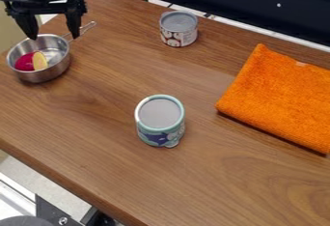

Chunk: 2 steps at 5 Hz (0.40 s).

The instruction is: Move the can to the bottom side of the table

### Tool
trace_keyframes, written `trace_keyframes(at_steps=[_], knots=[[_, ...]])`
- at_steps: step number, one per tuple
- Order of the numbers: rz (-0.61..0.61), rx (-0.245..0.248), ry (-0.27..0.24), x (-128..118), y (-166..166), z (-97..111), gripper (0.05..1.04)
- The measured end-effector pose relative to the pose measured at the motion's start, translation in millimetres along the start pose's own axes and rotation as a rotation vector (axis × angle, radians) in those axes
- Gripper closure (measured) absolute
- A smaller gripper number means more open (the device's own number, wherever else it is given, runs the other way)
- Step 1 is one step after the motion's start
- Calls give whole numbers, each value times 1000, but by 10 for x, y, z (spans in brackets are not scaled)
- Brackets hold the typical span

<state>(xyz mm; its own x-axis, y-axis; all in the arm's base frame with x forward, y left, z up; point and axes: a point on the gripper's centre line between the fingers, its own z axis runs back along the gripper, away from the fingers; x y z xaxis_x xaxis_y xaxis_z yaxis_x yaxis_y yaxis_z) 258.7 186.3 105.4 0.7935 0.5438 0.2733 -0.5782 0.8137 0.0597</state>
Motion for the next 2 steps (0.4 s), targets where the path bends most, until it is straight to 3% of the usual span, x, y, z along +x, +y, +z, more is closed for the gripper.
trace_keyframes(at_steps=[1, 2], knots=[[5, 2, 30, -61, -5, -72, 88], [46, 43, 59, -171, -83, -120, 88]])
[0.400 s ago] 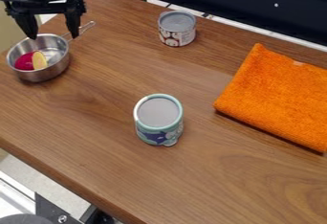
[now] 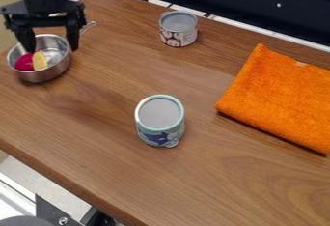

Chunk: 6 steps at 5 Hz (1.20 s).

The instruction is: Move the can to the bottom side of the table

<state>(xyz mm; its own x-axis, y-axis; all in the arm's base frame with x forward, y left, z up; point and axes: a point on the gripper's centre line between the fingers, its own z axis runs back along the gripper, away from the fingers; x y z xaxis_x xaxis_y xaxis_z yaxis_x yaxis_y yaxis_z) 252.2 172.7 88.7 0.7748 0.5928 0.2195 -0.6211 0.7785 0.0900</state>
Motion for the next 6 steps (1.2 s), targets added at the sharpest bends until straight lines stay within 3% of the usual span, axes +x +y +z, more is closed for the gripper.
trace_keyframes(at_steps=[1, 2, 3, 4, 6], knots=[[58, 25, 11, -139, -150, -74, 88], [122, 17, -46, -249, -335, -31, 88], [210, -24, -105, -244, -561, -33, 88], [335, -25, -166, -263, -752, -109, 88], [333, 0, -130, -302, -931, -218, 88]])
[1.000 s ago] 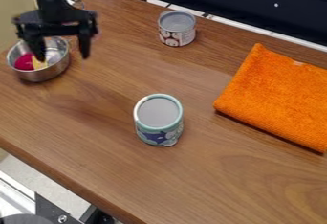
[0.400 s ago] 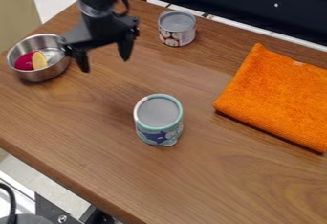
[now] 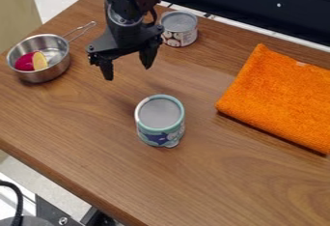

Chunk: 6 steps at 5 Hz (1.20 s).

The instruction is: Move the can to the bottom side of the table

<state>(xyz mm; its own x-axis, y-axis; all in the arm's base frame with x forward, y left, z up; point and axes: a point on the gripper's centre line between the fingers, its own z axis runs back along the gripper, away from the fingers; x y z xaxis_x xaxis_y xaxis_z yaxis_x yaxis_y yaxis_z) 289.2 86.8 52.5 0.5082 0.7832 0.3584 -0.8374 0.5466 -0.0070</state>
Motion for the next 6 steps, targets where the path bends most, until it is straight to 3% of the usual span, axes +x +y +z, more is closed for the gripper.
trace_keyframes(at_steps=[1, 3, 6], knots=[[-27, -14, -18, -14, -43, -12, 88], [-79, -48, 10, -156, -93, -40, 88], [-131, -44, 38, -422, -142, -87, 88]])
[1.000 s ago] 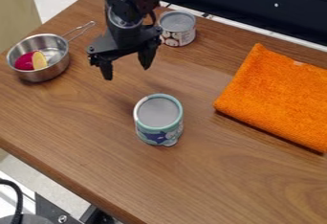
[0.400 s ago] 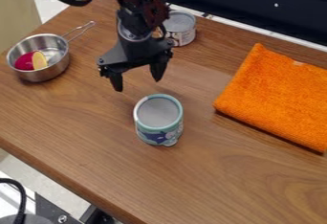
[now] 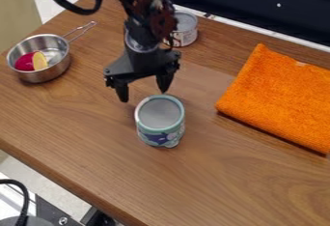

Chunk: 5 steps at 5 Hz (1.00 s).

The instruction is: Move the can to the bottom side of the table

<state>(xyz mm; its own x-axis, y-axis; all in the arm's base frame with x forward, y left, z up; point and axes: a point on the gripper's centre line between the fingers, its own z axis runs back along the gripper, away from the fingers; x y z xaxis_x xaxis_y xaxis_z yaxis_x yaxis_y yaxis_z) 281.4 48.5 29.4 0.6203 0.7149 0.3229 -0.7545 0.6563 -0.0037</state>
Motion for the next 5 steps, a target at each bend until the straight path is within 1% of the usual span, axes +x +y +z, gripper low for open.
trace_keyframes(at_steps=[2, 4, 5], knots=[[-58, 8, 27, -210, 33, -51, 88], [-113, -4, 48, -421, 67, 13, 88], [-129, 5, 66, -559, 72, 64, 88]])
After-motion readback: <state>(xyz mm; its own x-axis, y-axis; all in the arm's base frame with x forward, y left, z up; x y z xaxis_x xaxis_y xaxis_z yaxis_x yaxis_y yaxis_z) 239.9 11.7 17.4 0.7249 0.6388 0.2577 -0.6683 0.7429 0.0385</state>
